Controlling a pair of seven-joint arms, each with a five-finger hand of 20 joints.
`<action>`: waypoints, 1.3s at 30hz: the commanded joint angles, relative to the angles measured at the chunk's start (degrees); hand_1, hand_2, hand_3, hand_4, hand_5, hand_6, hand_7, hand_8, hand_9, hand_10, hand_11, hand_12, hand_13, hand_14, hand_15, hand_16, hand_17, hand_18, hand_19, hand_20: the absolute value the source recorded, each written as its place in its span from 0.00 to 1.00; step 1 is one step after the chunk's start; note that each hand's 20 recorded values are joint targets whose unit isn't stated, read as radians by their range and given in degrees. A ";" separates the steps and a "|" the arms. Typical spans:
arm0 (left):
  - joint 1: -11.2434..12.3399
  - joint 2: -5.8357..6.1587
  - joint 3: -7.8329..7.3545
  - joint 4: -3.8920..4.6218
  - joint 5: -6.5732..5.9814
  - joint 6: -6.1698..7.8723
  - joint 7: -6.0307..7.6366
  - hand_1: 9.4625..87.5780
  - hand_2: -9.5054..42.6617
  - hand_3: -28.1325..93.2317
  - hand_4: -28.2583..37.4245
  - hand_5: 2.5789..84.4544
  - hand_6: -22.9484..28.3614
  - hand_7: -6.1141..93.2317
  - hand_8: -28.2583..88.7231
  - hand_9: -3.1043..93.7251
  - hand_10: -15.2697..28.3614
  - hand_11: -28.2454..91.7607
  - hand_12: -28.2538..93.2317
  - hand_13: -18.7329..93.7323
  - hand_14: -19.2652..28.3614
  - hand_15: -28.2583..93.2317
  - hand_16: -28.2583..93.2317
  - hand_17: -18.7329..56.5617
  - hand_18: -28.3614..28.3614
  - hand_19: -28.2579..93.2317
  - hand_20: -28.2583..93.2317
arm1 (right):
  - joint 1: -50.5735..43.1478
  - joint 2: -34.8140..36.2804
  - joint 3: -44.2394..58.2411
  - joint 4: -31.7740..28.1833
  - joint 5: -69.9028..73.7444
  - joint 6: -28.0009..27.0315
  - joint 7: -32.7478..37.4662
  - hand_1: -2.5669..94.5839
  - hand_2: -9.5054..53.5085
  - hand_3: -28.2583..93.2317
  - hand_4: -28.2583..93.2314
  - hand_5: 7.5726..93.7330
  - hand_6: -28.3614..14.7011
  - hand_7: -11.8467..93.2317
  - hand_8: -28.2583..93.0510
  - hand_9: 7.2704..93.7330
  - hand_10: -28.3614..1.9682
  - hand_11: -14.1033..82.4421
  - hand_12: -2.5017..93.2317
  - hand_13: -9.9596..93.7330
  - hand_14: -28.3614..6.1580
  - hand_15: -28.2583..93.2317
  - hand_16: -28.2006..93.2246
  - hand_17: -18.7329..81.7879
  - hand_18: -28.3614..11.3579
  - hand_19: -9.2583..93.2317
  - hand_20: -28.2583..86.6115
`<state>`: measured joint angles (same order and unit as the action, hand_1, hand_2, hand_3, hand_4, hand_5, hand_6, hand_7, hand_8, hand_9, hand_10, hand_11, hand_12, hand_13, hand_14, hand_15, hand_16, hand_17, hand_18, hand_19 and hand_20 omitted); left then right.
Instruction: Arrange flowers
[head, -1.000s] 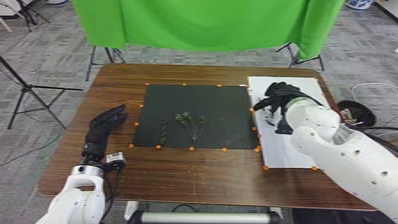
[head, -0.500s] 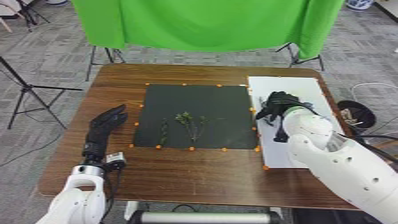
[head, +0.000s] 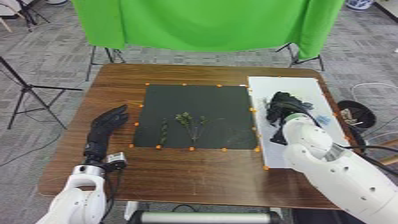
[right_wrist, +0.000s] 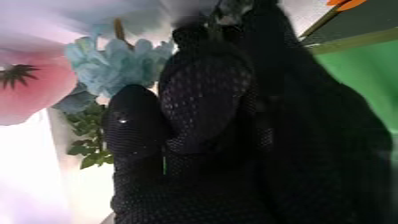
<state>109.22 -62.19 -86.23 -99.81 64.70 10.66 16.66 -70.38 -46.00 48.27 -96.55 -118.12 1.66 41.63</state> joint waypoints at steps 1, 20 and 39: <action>0.74 -0.79 0.80 0.66 0.26 -1.08 -0.98 0.16 0.07 0.84 0.02 0.53 0.43 0.21 0.16 0.51 0.64 0.38 0.31 0.49 0.73 0.37 0.22 0.29 0.69 0.27 0.35 | -4.46 -0.49 -2.12 0.72 1.52 -1.22 -0.15 0.62 0.00 0.72 0.10 0.72 0.67 0.31 0.31 0.98 0.63 0.27 0.38 1.00 0.76 0.68 0.43 0.86 0.46 1.00 0.57; 0.16 -0.90 1.02 0.74 -0.26 -0.24 -0.44 0.17 0.08 0.84 0.03 0.53 0.44 0.21 0.16 0.51 0.64 0.38 0.31 0.48 0.73 0.37 0.22 0.29 0.69 0.27 0.34 | -2.14 0.71 -4.38 1.05 6.55 15.27 -4.73 0.65 0.00 0.75 0.19 0.85 0.57 0.34 0.39 1.00 0.58 0.40 0.44 1.00 0.81 0.71 0.41 0.91 0.56 0.95 0.59; 0.41 -0.67 0.83 0.41 -0.85 0.03 -0.28 0.17 0.08 0.84 0.03 0.53 0.45 0.21 0.16 0.51 0.64 0.39 0.31 0.48 0.73 0.37 0.22 0.29 0.69 0.27 0.34 | -1.91 1.31 0.48 -10.93 4.90 21.03 -9.46 0.65 0.00 0.76 0.20 0.85 0.55 0.35 0.39 1.00 0.59 0.40 0.45 1.00 0.81 0.71 0.41 0.92 0.58 0.93 0.62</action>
<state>108.85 -62.49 -85.78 -99.77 64.38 10.59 16.76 -71.65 -43.37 47.21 -103.55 -111.78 21.21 33.09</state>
